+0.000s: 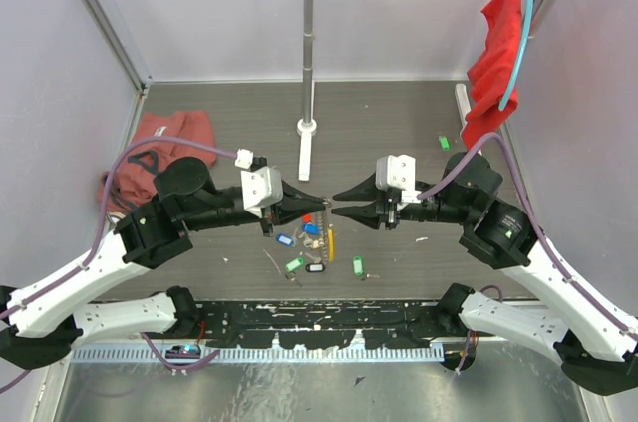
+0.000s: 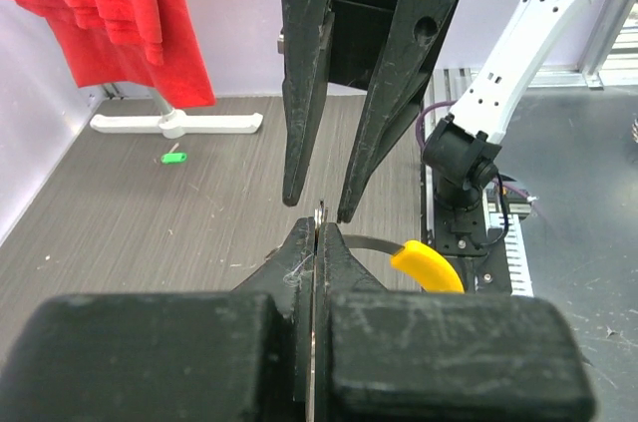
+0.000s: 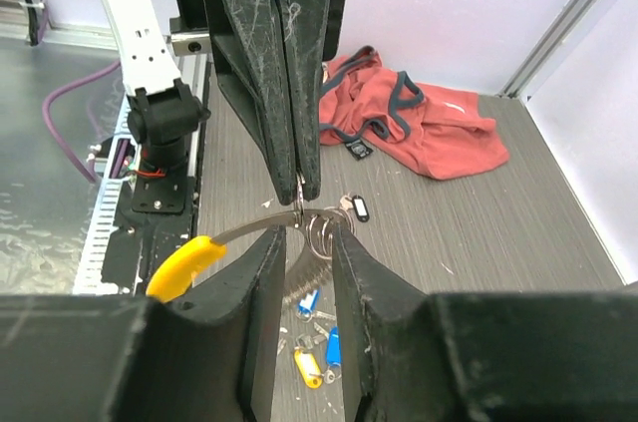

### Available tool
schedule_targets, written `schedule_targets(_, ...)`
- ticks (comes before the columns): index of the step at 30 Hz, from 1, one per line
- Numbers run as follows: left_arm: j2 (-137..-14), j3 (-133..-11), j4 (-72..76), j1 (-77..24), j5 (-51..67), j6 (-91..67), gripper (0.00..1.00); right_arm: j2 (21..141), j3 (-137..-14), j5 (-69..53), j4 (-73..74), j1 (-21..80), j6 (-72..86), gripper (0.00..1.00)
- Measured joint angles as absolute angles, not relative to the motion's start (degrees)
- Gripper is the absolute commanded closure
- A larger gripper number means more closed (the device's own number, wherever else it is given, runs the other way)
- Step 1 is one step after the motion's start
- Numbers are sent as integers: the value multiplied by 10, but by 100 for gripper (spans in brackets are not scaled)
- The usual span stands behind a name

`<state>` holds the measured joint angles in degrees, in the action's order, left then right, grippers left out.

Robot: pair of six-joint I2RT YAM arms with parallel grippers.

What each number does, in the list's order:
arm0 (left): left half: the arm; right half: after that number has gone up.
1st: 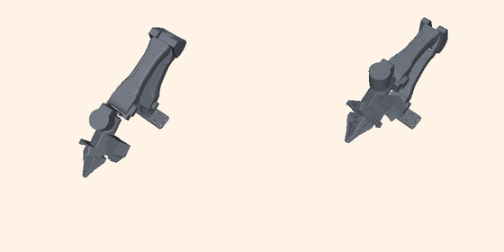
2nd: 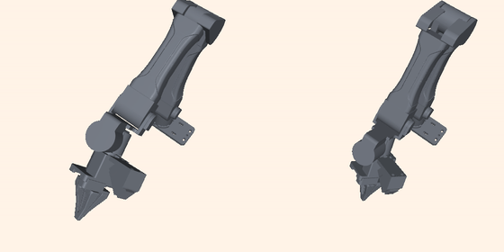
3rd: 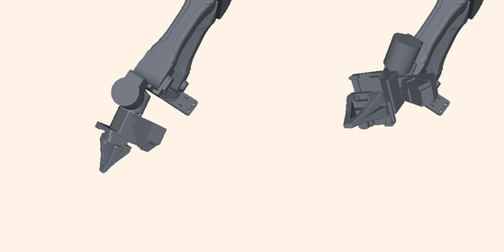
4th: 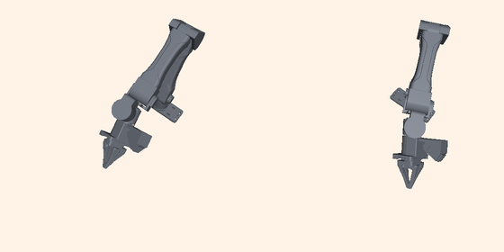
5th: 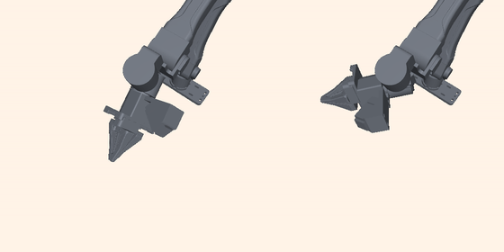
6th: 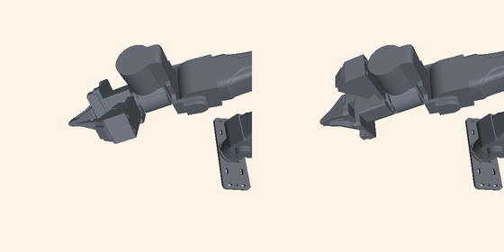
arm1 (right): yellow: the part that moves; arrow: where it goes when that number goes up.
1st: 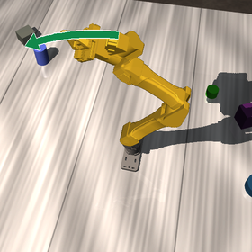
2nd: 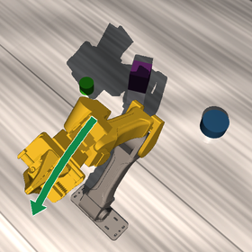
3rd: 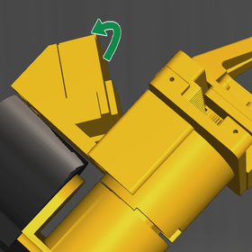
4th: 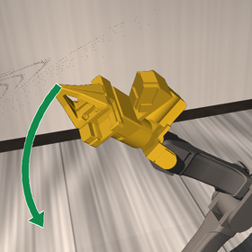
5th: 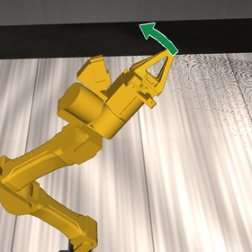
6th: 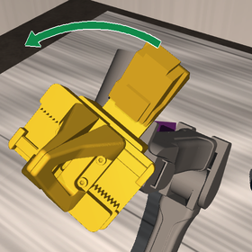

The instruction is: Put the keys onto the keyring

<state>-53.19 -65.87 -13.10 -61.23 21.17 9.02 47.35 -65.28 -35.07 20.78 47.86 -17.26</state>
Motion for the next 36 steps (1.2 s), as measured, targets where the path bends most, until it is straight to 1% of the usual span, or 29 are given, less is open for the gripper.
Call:
schedule_targets(6,-532,-658,-117,-612,214,83,100,477,-650,-364,179,479,-158,72)
schedule_targets(9,-533,-658,-115,-612,216,82,100,477,-650,-369,173,479,-156,75)
schedule_targets(13,-535,-658,-114,-612,218,82,100,477,-650,-372,171,479,-153,84)
schedule_targets(16,-536,-658,-114,-612,220,82,100,481,-650,-375,171,479,-151,97)
schedule_targets(17,-536,-658,-114,-612,220,82,100,483,-650,-376,171,479,-150,99)
schedule_targets(20,-536,-658,-114,-612,220,83,99,485,-650,-376,171,479,-148,99)
schedule_targets(25,-536,-658,-116,-612,219,84,73,505,-679,-373,208,479,-153,99)
schedule_targets(27,-535,-659,-116,-612,218,88,67,521,-703,-373,237,479,-160,99)
schedule_targets(30,-535,-659,-128,-612,211,92,63,548,-736,-366,284,479,-173,99)
schedule_targets(36,-539,-668,-167,-612,199,111,64,572,-772,-346,386,479,-197,99)
